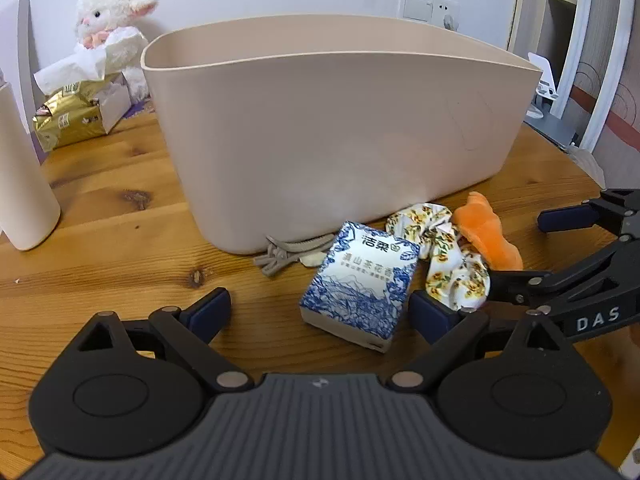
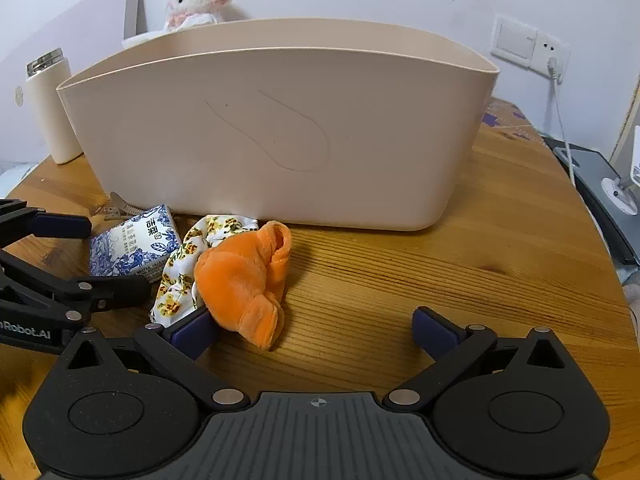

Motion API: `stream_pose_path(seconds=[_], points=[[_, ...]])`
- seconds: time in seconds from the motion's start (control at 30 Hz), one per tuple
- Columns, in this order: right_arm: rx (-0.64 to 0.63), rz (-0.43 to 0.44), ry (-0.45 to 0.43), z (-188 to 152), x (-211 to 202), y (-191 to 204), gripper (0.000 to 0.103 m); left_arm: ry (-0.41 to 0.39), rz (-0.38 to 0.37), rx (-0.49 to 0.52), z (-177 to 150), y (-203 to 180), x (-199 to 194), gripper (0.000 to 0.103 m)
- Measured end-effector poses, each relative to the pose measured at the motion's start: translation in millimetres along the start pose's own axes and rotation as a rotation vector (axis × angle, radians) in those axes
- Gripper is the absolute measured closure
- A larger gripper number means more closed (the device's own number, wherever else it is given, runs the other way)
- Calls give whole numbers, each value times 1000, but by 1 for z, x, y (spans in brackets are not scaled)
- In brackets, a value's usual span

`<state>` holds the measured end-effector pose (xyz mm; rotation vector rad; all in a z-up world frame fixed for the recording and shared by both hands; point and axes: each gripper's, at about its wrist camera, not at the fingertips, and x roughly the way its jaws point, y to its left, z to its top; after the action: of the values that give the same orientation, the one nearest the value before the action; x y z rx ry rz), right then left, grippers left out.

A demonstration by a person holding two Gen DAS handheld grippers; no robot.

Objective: Organize objects
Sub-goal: 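Grasp the blue-and-white tissue pack with the left tool while the right tool grasps the orange plush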

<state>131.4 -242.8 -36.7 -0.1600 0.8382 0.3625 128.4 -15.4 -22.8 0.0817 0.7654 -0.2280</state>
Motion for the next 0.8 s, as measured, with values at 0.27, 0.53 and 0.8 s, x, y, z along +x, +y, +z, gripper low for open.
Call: stream_pose_path(seconds=[0.27,0.53,0.8], points=[[-31,33,-22,2,-4,3,27,-30,-47,56,0,-8,-3,34],[-127,68,-62,-4,-19,29,86,-36,-77,94,-3,-17,-10,54],[-91,86,-82,-3,-38,29,90,-58,-74,77,-5,-10,-29,55]])
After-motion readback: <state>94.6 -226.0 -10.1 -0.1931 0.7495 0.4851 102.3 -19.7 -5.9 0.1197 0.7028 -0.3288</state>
